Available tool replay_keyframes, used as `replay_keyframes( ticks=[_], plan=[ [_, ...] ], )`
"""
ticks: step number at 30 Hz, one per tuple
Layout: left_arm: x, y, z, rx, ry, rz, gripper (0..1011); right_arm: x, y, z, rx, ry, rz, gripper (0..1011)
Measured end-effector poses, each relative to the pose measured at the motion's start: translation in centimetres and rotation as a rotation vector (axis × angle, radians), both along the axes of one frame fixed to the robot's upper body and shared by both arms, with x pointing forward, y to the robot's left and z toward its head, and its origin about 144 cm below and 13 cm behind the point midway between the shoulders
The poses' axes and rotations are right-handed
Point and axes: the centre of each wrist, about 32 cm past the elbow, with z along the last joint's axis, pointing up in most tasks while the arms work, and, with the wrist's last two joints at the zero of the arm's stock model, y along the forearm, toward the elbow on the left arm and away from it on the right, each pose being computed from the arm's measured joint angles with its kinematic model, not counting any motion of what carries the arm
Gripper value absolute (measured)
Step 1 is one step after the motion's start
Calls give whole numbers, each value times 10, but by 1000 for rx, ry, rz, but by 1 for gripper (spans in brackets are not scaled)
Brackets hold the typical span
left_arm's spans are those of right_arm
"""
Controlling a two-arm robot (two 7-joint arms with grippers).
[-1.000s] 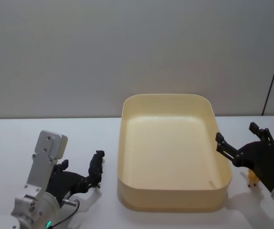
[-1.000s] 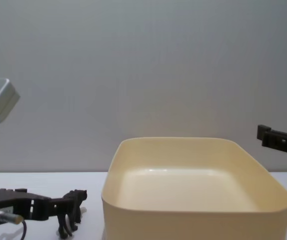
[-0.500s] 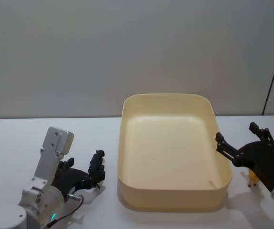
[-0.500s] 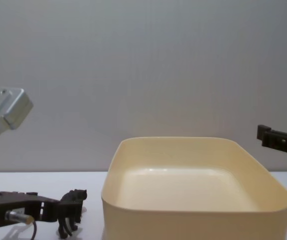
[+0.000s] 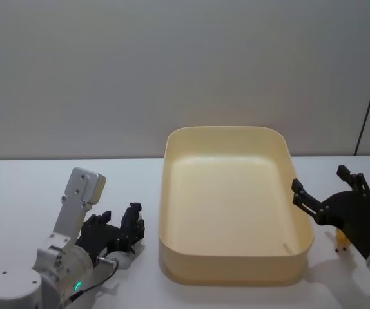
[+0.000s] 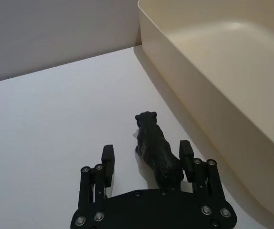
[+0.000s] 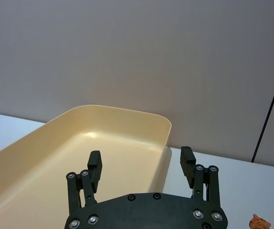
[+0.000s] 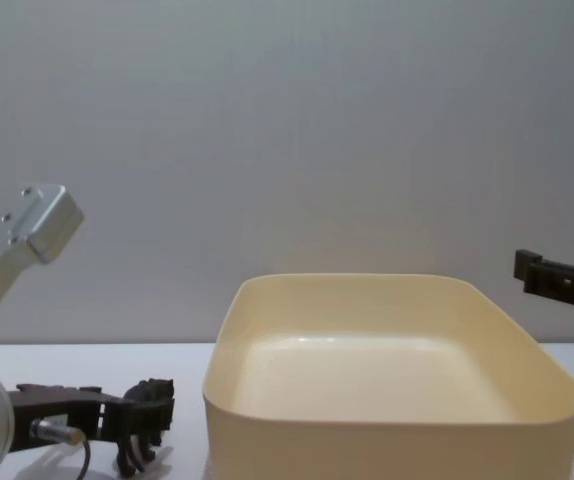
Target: Pick up the toy alternately with two hands and place it into the central storage box.
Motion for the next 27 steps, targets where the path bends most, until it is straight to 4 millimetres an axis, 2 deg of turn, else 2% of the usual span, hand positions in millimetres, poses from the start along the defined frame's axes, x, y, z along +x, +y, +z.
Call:
replay_keyframes(
  ticks=[1, 3, 5, 9, 12, 17, 27],
  plan=[
    [1, 0, 0, -1, 0, -1, 808, 0, 0, 0, 0, 0, 0, 1001],
    [2, 0, -1, -2, 1, -4, 774, 0, 0, 0, 0, 0, 0, 1001],
    [3, 0, -1, -3, 1, -5, 677, 0, 0, 0, 0, 0, 0, 1001],
    [3, 0, -1, -4, 2, -7, 598, 0, 0, 0, 0, 0, 0, 1001],
    [4, 0, -1, -4, 2, -9, 475, 0, 0, 0, 0, 0, 0, 1001],
    [4, 0, -1, -2, 1, -11, 339, 0, 0, 0, 0, 0, 0, 1001],
    [4, 2, 10, 30, -28, 18, 322, 0, 0, 0, 0, 0, 0, 1001]
  ],
)
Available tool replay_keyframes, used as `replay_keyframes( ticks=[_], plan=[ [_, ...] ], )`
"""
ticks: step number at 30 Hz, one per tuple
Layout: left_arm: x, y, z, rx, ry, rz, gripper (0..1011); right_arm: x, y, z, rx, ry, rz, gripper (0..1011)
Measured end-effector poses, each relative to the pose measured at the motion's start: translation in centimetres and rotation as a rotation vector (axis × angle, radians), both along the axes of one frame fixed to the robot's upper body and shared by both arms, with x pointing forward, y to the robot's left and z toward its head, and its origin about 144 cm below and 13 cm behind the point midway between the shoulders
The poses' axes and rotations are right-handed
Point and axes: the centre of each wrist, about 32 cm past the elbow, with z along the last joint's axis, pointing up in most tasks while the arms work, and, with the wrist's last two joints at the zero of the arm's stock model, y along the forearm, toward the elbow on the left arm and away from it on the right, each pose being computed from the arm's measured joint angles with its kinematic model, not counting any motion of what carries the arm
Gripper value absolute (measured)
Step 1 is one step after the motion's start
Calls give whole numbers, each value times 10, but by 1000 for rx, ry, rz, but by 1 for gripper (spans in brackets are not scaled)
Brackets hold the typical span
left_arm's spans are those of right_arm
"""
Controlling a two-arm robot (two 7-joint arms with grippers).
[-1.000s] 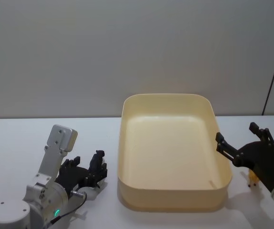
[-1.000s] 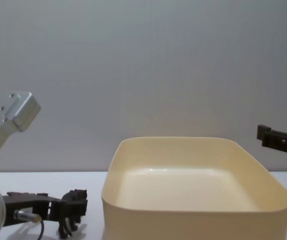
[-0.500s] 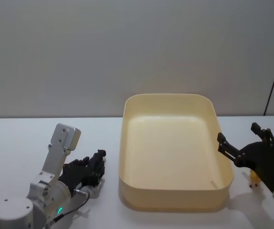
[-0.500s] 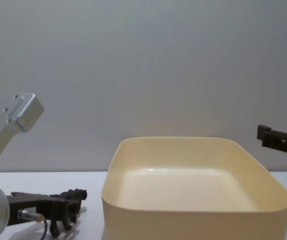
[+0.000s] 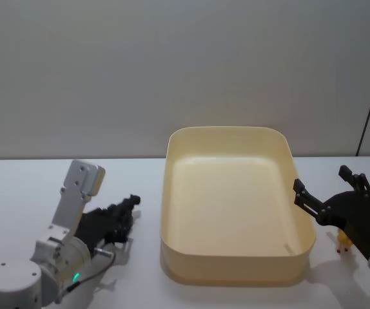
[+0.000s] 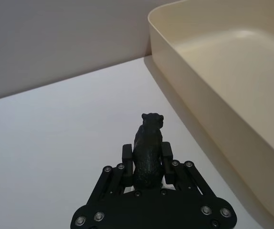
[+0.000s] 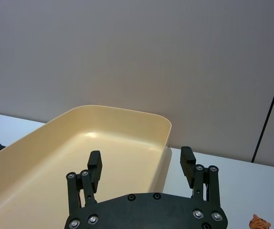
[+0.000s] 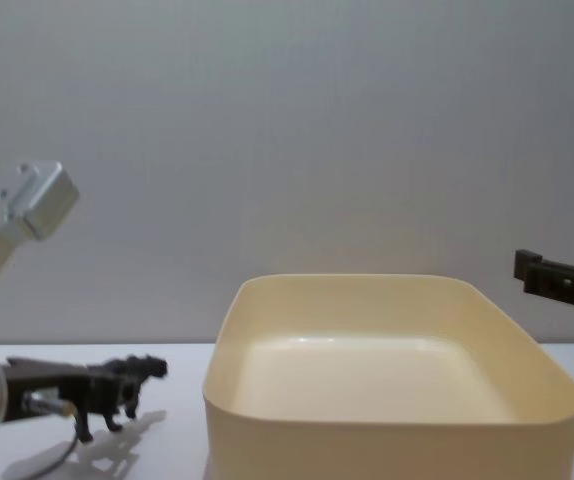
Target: Pick up the toy alternately with two hands and place it into the central storage box.
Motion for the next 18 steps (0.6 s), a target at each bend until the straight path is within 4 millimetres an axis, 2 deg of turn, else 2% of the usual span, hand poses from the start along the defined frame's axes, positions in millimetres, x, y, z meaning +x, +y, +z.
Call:
replay_keyframes(
  ticks=[8, 18],
  plan=[
    [2, 2, 22, 43, -71, 54, 322, 0, 0, 0, 0, 0, 0, 1001],
    [13, 3, 64, 84, -186, 61, 322, 0, 0, 0, 0, 0, 0, 1001]
  ],
)
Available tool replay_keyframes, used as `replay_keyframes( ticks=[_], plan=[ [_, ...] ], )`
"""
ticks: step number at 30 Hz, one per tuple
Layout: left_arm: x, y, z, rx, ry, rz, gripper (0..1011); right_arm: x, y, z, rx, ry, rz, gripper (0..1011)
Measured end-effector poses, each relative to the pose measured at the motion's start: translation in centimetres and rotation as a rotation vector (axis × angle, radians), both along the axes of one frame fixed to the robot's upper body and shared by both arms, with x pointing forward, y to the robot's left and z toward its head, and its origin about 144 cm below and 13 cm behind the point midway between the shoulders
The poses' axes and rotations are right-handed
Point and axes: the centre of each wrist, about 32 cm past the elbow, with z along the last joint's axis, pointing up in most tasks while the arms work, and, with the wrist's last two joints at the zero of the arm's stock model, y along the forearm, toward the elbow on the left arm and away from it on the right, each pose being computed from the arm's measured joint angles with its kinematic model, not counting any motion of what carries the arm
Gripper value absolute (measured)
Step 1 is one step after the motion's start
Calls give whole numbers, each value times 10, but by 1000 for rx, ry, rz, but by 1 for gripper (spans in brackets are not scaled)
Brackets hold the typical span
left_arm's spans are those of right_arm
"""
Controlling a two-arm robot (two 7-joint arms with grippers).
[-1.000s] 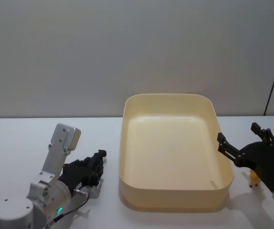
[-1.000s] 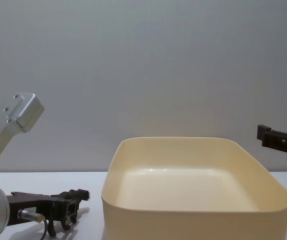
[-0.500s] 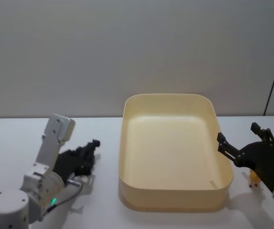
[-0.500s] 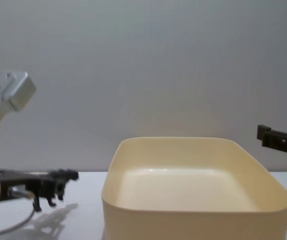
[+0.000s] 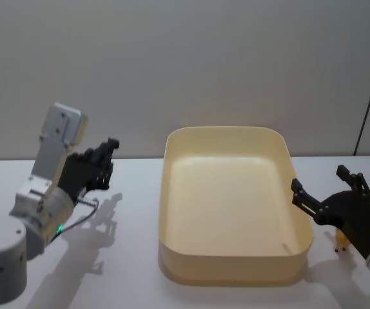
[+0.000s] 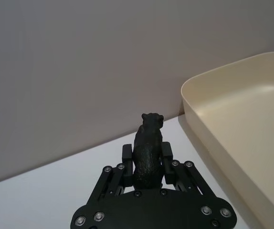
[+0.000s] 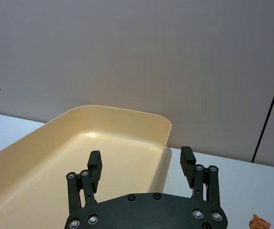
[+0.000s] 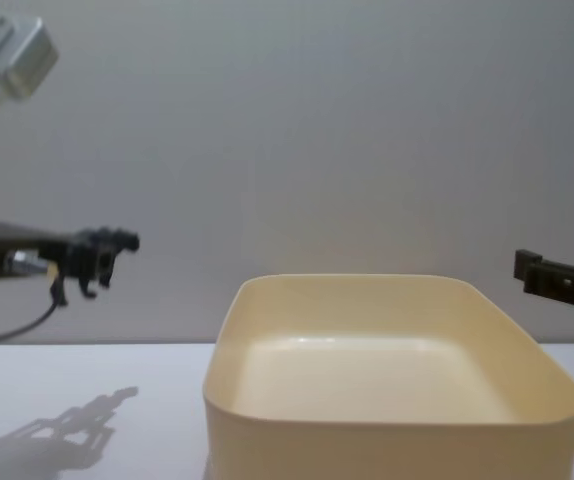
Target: Pick up the toy alternately with two hands and place it into the central storage box.
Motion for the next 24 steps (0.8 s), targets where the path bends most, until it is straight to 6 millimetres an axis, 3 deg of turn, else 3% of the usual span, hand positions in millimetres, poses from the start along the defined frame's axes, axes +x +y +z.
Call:
replay_keyframes(
  ticks=[11, 24],
  plan=[
    [14, -5, 24, 5, -40, -101, 322, 0, 0, 0, 0, 0, 0, 1001],
    [32, -20, 28, -4, -13, -277, 322, 0, 0, 0, 0, 0, 0, 1001]
  ],
)
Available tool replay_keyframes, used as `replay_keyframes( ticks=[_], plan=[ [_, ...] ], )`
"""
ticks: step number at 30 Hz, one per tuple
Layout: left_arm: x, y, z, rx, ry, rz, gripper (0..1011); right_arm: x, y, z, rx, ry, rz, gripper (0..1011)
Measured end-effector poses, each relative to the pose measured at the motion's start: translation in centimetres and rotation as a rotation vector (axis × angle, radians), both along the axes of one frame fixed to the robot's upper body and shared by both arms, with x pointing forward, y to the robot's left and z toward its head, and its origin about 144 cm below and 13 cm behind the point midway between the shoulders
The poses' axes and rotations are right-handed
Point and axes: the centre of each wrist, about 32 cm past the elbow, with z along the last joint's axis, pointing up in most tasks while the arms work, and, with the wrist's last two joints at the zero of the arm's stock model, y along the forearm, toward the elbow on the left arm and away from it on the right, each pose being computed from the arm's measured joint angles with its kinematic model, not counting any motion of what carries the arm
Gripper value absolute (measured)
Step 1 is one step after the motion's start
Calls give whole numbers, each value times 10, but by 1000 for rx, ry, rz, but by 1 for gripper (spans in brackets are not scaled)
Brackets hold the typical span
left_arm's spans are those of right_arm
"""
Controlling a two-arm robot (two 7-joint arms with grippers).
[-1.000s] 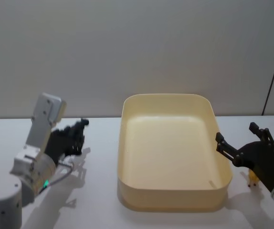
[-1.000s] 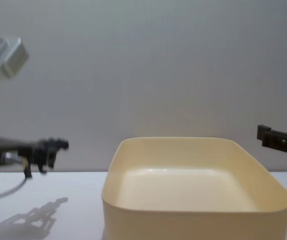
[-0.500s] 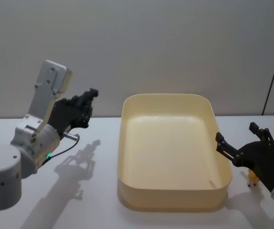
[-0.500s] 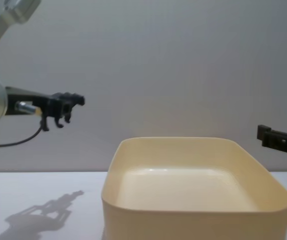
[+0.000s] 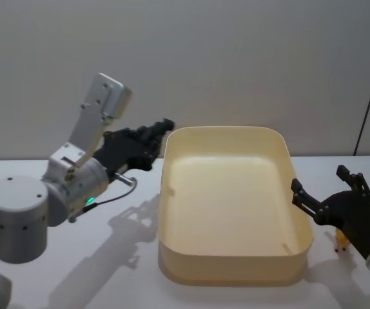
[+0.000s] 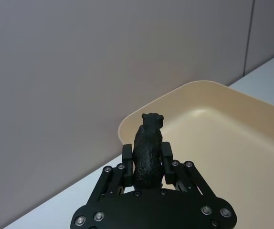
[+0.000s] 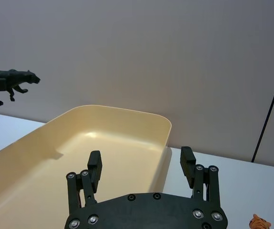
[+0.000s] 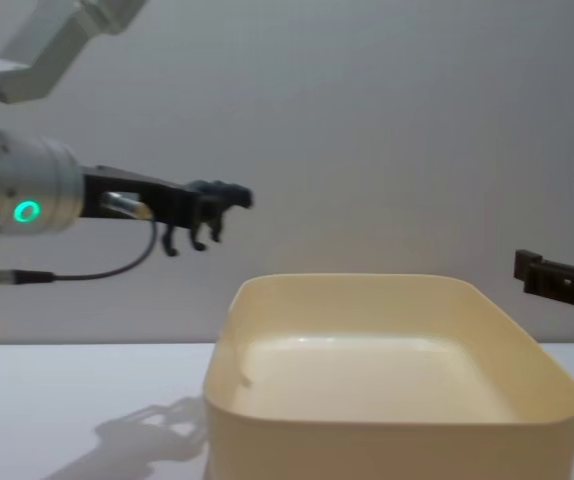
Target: Pick up the toy alternately with two hands and place it into the central storage box.
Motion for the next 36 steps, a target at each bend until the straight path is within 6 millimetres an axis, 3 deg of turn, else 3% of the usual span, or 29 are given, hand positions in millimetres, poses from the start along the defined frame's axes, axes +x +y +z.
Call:
replay_keyframes(
  ticks=[15, 19, 25, 36],
  plan=[
    [28, -34, -16, -38, 7, -168, 328, 0, 0, 0, 0, 0, 0, 1001],
    [33, -43, -20, -46, 2, -190, 414, 0, 0, 0, 0, 0, 0, 1001],
    [38, -50, -23, -53, -3, -211, 636, 0, 0, 0, 0, 0, 0, 1001],
    [42, -57, -26, -59, -7, -229, 951, 0, 0, 0, 0, 0, 0, 1001]
  ],
)
